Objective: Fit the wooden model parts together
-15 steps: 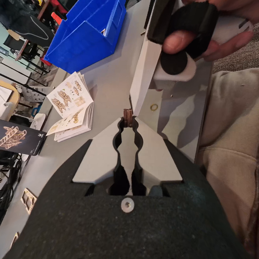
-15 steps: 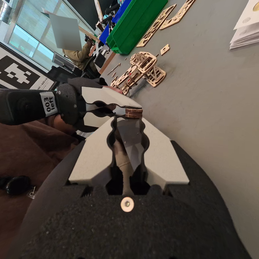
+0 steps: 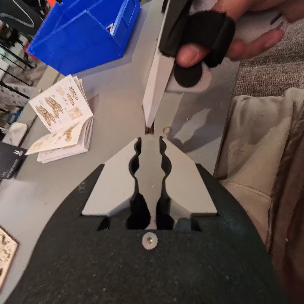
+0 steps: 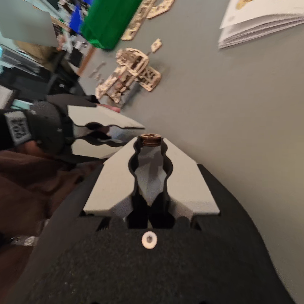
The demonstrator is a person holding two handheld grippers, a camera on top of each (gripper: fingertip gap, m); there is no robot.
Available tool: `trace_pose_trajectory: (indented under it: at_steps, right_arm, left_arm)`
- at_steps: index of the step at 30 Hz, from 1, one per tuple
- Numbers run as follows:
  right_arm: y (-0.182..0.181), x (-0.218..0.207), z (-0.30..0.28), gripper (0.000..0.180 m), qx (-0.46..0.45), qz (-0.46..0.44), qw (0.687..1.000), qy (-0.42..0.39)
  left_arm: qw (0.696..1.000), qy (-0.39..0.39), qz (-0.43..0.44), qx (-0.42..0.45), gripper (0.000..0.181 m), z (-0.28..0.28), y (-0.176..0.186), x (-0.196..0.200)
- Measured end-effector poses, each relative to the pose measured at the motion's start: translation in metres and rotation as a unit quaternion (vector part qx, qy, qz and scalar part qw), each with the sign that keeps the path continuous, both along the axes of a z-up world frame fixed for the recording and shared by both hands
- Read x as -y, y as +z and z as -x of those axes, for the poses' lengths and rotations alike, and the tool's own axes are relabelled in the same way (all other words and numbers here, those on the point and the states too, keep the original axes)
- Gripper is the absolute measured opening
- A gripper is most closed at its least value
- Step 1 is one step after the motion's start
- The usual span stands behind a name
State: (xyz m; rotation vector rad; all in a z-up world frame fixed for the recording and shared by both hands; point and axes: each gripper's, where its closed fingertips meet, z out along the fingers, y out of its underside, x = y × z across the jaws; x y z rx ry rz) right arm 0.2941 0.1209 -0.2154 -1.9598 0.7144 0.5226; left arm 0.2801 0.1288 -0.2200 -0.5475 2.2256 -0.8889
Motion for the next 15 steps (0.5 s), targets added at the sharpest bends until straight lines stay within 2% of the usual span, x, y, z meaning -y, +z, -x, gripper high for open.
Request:
trace_pose_trajectory:
  at_steps: [1, 4, 7, 11, 15]
  right_arm:
    - [-0.003, 0.009, -0.008, 0.022, 0.020, 0.028, 0.999, -0.010]
    - [-0.015, 0.042, -0.033, 0.022, 0.113, 0.134, 0.984, -0.037]
    - [-0.027, 0.064, -0.036, 0.022, 0.146, 0.222, 0.964, -0.014]
    - [-0.029, 0.078, -0.022, 0.022, 0.127, 0.335, 0.931, 0.071]
    - [-0.032, 0.071, -0.025, 0.022, 0.102, 0.366, 0.918, 0.109]
  left_arm:
    - [1.000, 0.005, 0.010, -0.018, 0.024, 0.001, -0.002, -0.001]
    - [0.998, 0.015, 0.043, -0.053, 0.026, 0.001, -0.002, -0.004]
    - [0.994, 0.028, 0.077, -0.074, 0.025, -0.002, 0.003, -0.010]
    - [0.985, 0.036, 0.125, -0.115, 0.024, -0.001, 0.008, -0.012]
    - [0.980, 0.050, 0.137, -0.136, 0.023, 0.000, 0.007, -0.017]
